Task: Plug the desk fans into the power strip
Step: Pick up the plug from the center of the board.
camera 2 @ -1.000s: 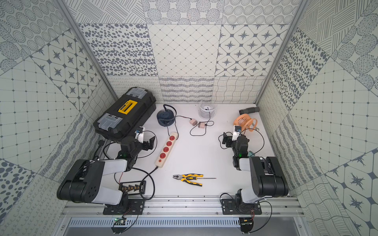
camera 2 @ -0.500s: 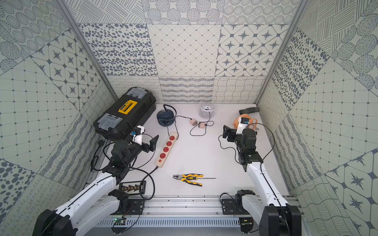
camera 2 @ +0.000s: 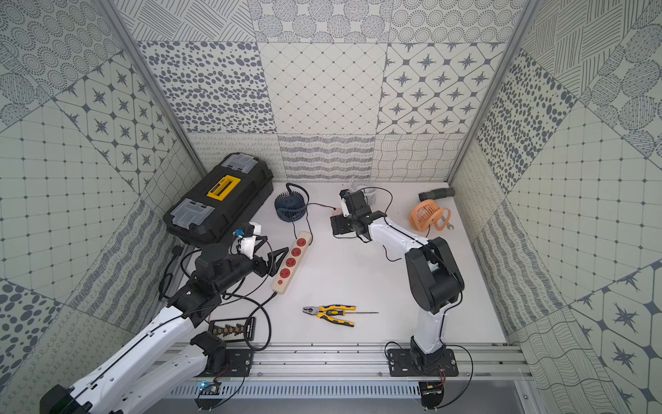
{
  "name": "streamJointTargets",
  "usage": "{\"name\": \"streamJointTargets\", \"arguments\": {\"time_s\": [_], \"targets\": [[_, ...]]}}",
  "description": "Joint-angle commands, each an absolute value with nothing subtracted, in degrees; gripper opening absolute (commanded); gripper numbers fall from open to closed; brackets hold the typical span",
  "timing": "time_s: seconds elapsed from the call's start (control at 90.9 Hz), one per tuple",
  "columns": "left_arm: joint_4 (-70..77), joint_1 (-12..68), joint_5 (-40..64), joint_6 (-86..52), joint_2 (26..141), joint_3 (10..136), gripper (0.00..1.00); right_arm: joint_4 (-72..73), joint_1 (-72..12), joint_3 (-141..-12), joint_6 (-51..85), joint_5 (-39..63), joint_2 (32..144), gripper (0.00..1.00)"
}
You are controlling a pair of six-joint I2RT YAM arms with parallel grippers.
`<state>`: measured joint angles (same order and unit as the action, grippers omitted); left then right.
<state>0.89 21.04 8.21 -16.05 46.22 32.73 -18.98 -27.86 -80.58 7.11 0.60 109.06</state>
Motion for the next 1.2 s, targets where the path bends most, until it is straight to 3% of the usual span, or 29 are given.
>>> {"name": "streamJointTargets", "arguments": {"time_s": [0.0,0.352,0.627,0.781,0.957,1.189], "targets": [[-11.1,21.4,9.6,-18.5,46.2,34.6,0.98,-23.3,-27.6,-89.7,-0.6,-1.5,114.9,0.87],[-13.0,21.4,11.6,-18.8,49.2,36.8,0.98,-29.0,-26.3,-110.2,-5.5,0.5,132.7,0.78],[-10.3,21.4,12.9,-19.6,49.7,35.6,0.98,-32.7,-25.4,-117.6,-7.0,-1.3,139.6,0.73],[-9.6,21.4,13.7,-20.3,49.8,35.3,0.98,-35.1,-25.4,-121.9,-7.8,-1.6,142.3,0.62],[-7.1,21.4,16.5,-22.3,51.1,35.3,0.98,-35.6,-25.8,-120.9,-6.2,0.0,139.8,0.41],[0.2,21.5,17.3,-28.8,52.7,34.5,0.95,-31.4,-29.8,-109.1,3.4,-2.2,126.7,0.36]]}}
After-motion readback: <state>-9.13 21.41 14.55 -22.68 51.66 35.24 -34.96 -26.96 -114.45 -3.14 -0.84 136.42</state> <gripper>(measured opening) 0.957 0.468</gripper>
